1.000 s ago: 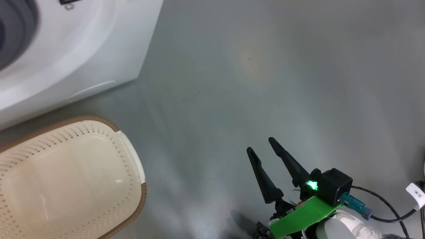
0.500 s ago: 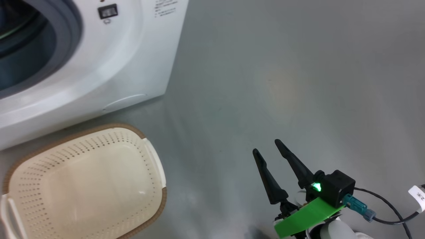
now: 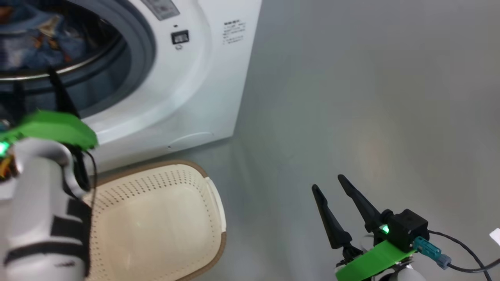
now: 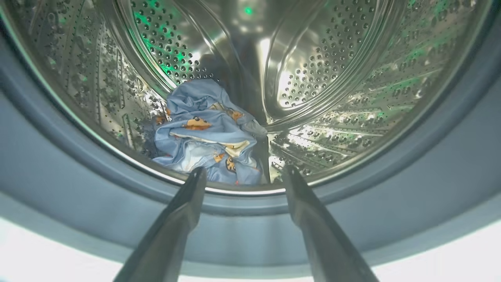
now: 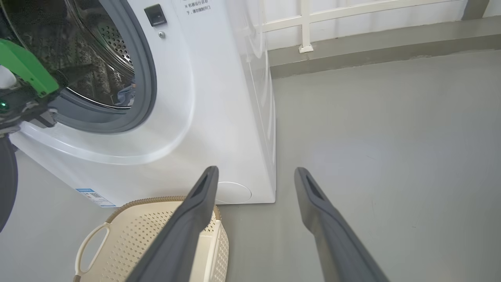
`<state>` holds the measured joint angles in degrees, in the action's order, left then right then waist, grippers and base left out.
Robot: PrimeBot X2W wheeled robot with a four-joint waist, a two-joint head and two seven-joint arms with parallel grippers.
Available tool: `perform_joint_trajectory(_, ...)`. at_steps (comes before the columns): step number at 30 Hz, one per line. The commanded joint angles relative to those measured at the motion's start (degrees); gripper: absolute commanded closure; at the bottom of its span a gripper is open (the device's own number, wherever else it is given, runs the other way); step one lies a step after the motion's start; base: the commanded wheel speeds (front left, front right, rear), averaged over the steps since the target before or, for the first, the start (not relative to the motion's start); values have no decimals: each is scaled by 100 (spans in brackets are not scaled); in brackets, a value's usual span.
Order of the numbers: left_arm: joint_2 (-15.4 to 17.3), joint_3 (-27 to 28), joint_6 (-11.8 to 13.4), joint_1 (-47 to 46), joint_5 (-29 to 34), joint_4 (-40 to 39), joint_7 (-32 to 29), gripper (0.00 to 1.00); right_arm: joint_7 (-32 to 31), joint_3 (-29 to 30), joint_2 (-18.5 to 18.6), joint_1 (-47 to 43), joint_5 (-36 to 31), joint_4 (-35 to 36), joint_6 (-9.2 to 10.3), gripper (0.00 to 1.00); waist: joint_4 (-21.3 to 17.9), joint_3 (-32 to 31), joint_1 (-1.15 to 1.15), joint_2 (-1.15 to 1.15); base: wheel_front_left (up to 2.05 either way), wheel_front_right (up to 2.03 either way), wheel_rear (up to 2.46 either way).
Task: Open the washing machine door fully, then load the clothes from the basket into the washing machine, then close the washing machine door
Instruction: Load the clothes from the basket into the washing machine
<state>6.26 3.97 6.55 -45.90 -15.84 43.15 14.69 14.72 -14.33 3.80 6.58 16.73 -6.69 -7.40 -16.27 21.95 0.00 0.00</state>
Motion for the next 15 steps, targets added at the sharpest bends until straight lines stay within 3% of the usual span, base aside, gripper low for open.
perform_joint_trajectory(1, 42, 101, -26, 367, 104, -318, 30, 0, 28, -45, 64, -163, -68, 97, -9, 0, 428, -512, 0, 0, 0, 0, 0)
perform_joint_trajectory(9, -248, -49, -110, 1311, 285, -921, 30, 0, 28, 175, 143, -386, -112, 114, -9, 0, 762, -893, 0, 0, 0, 0, 0)
perform_joint_trajectory(15, -330, -356, -182, 2148, 70, -1226, 30, 0, 28, 283, 191, -548, -143, 131, -9, 0, 935, -1150, 0, 0, 0, 0, 0)
